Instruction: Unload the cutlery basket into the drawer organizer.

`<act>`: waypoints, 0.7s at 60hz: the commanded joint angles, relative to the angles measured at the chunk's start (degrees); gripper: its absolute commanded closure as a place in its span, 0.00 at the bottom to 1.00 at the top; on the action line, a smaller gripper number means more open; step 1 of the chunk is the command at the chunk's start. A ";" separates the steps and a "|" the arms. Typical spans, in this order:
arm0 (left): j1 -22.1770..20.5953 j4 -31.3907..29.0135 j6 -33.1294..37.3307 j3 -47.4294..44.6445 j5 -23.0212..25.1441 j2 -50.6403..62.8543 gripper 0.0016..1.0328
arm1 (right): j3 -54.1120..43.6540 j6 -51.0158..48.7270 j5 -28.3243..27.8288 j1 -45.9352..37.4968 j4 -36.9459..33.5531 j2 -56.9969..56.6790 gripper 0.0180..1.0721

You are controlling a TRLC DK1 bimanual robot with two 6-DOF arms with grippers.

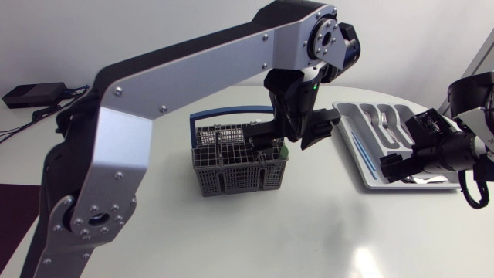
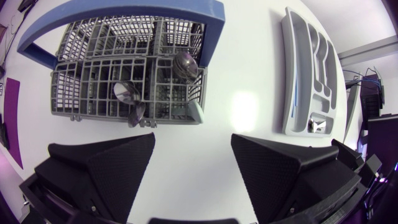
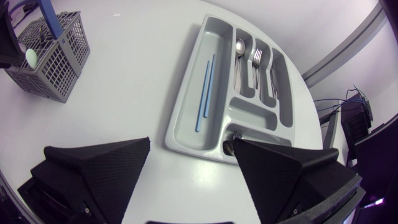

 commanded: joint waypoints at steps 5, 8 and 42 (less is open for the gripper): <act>0.84 -1.09 -1.73 2.24 -1.22 2.54 0.17 | -1.95 0.99 -0.22 -0.29 0.67 0.62 0.08; 0.75 -1.09 -1.91 2.42 -1.57 2.89 0.17 | -2.04 0.99 -0.22 -0.29 0.84 0.71 0.08; 0.49 -1.09 -2.44 5.32 -5.00 6.23 0.44 | -3.10 0.38 -0.22 -0.73 2.07 0.71 0.09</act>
